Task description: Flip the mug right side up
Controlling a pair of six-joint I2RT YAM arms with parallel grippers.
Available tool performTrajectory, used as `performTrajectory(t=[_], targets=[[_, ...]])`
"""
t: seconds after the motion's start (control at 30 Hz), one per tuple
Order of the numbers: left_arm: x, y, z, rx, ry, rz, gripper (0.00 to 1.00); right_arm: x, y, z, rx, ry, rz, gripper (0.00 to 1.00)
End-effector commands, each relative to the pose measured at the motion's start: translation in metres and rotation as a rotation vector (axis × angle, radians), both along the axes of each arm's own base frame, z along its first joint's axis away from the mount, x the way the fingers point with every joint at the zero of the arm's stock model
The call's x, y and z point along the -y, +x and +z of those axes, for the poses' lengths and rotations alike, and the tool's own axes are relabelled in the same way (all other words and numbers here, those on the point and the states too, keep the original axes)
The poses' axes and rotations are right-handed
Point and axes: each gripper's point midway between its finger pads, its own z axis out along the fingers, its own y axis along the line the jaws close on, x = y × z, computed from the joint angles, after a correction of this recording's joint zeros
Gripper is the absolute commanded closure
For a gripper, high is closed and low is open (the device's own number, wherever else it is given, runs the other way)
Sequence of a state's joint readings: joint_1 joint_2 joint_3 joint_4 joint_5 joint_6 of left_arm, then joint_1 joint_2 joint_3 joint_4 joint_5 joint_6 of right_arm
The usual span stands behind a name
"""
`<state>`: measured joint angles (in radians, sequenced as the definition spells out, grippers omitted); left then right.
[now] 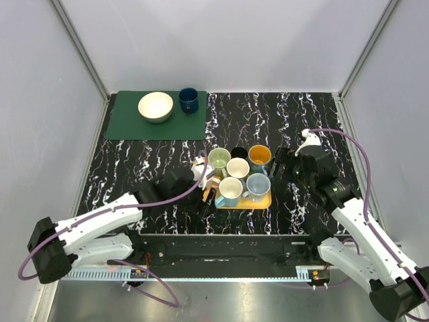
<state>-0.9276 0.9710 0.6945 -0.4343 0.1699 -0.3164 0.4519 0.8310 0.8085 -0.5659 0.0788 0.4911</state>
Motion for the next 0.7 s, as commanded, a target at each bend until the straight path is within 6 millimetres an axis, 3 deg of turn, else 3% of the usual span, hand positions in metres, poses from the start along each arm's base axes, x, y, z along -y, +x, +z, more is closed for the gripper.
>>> performTrajectory(t=[0.0, 0.33, 0.67], targets=[[0.018, 0.026, 0.012, 0.107, 0.021, -0.021, 0.21, -0.007, -0.001, 0.017, 0.047, 0.033, 0.036, 0.00], [0.033, 0.054, 0.007, 0.159, 0.121, -0.033, 0.30, -0.007, -0.005, 0.017, 0.048, 0.043, 0.038, 0.00], [0.042, 0.056, -0.007, 0.121, 0.168, -0.076, 0.46, -0.005, -0.004, 0.013, 0.039, 0.029, 0.033, 0.00]])
